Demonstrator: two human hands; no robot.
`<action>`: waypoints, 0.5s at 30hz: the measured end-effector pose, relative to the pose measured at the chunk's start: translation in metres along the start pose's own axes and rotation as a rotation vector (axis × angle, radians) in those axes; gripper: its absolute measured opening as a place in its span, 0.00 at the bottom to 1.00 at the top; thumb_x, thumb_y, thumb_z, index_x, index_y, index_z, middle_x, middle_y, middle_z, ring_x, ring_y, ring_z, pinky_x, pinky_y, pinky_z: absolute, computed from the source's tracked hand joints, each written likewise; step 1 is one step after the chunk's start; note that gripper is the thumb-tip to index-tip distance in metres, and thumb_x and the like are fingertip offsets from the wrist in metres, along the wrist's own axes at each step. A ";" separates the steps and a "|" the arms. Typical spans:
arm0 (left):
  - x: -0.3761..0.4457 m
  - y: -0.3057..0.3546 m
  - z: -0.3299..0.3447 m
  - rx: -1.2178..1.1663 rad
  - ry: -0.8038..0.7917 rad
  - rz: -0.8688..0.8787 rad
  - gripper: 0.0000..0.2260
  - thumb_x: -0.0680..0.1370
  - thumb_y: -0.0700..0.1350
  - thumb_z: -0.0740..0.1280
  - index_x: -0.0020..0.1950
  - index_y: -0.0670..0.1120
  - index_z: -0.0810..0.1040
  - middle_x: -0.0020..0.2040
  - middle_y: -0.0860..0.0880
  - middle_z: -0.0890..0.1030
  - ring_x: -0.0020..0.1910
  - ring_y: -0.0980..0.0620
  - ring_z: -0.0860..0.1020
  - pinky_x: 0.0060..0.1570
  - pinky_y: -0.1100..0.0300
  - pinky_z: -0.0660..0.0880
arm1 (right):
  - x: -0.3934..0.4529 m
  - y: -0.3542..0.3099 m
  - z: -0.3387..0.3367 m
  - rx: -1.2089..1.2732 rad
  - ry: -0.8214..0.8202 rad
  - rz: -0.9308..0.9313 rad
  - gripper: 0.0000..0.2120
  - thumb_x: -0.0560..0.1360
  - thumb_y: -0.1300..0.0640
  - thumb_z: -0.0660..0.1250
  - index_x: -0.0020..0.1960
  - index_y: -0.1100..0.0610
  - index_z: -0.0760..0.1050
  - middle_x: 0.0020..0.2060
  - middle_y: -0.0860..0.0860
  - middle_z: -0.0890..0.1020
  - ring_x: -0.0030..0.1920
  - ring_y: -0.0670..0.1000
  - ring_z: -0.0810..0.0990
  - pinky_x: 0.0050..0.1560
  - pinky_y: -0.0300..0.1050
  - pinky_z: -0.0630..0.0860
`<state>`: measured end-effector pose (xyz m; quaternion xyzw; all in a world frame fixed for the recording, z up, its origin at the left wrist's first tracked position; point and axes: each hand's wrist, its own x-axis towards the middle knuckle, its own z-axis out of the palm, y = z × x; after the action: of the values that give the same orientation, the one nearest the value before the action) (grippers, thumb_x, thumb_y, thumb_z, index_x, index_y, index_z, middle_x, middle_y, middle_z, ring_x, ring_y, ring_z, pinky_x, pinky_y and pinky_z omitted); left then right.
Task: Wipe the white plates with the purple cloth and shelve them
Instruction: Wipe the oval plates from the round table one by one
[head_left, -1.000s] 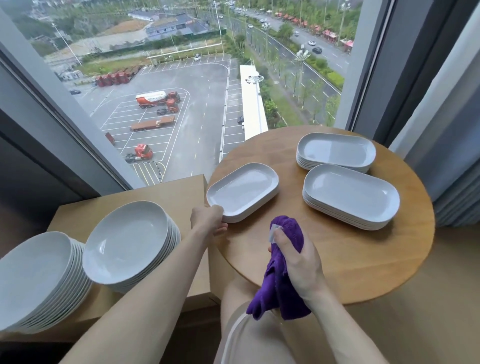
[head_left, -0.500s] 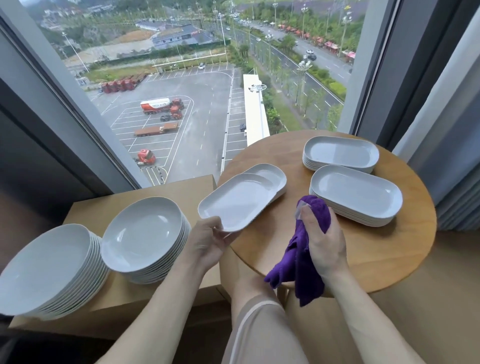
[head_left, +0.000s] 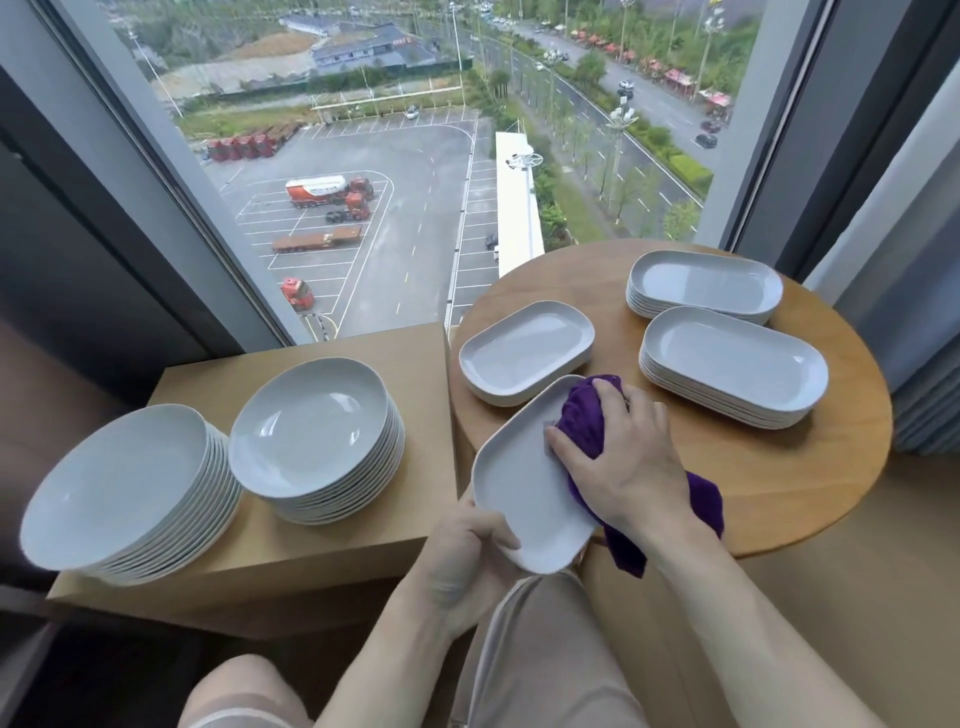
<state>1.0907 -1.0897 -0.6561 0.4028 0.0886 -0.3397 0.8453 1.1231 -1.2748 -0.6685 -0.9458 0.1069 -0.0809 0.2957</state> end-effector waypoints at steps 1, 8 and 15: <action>-0.001 -0.001 0.002 -0.008 -0.031 0.006 0.35 0.68 0.28 0.62 0.76 0.40 0.71 0.70 0.32 0.77 0.61 0.31 0.80 0.63 0.30 0.74 | -0.002 -0.004 0.003 -0.008 -0.023 -0.013 0.40 0.75 0.29 0.59 0.78 0.51 0.62 0.73 0.53 0.67 0.70 0.56 0.64 0.70 0.52 0.66; 0.001 0.004 0.013 -0.146 -0.153 0.048 0.25 0.82 0.53 0.68 0.76 0.43 0.74 0.74 0.37 0.74 0.73 0.38 0.74 0.71 0.41 0.71 | -0.020 -0.038 0.011 0.135 -0.124 -0.179 0.37 0.77 0.32 0.45 0.77 0.53 0.66 0.71 0.50 0.72 0.69 0.53 0.67 0.69 0.50 0.68; 0.007 0.008 0.012 -0.212 0.212 0.127 0.30 0.78 0.69 0.62 0.59 0.44 0.85 0.58 0.40 0.85 0.59 0.43 0.84 0.65 0.47 0.77 | -0.041 -0.064 0.011 0.151 -0.185 -0.377 0.23 0.78 0.40 0.54 0.63 0.48 0.77 0.56 0.45 0.78 0.56 0.49 0.76 0.55 0.48 0.77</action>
<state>1.0997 -1.0984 -0.6458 0.3497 0.1870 -0.2298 0.8888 1.0958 -1.2069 -0.6444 -0.9277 -0.1055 -0.0556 0.3539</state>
